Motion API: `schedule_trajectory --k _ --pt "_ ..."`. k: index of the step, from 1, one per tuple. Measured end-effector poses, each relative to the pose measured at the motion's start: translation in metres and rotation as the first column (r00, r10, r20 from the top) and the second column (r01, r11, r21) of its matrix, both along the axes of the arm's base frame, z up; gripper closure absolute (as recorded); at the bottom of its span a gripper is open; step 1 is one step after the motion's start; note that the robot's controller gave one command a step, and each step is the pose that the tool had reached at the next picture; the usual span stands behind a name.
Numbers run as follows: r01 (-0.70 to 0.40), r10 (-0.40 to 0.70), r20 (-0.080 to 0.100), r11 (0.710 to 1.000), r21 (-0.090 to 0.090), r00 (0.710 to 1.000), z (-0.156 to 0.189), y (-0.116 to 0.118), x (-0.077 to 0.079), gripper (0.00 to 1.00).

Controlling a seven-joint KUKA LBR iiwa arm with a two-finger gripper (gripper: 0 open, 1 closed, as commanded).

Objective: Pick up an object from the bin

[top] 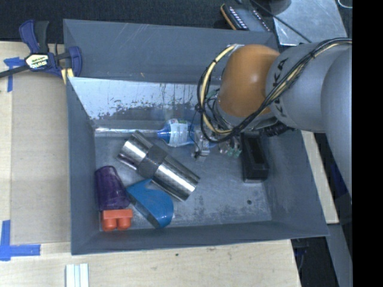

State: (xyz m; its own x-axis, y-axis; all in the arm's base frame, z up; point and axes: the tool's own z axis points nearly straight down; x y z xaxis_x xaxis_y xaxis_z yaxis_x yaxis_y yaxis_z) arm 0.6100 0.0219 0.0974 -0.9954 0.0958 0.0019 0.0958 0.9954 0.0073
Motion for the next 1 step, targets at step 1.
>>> schedule_trajectory --k 1 --pt "0.000 0.000 0.001 1.000 0.000 1.000 0.0000 0.0000 0.0002 1.00"
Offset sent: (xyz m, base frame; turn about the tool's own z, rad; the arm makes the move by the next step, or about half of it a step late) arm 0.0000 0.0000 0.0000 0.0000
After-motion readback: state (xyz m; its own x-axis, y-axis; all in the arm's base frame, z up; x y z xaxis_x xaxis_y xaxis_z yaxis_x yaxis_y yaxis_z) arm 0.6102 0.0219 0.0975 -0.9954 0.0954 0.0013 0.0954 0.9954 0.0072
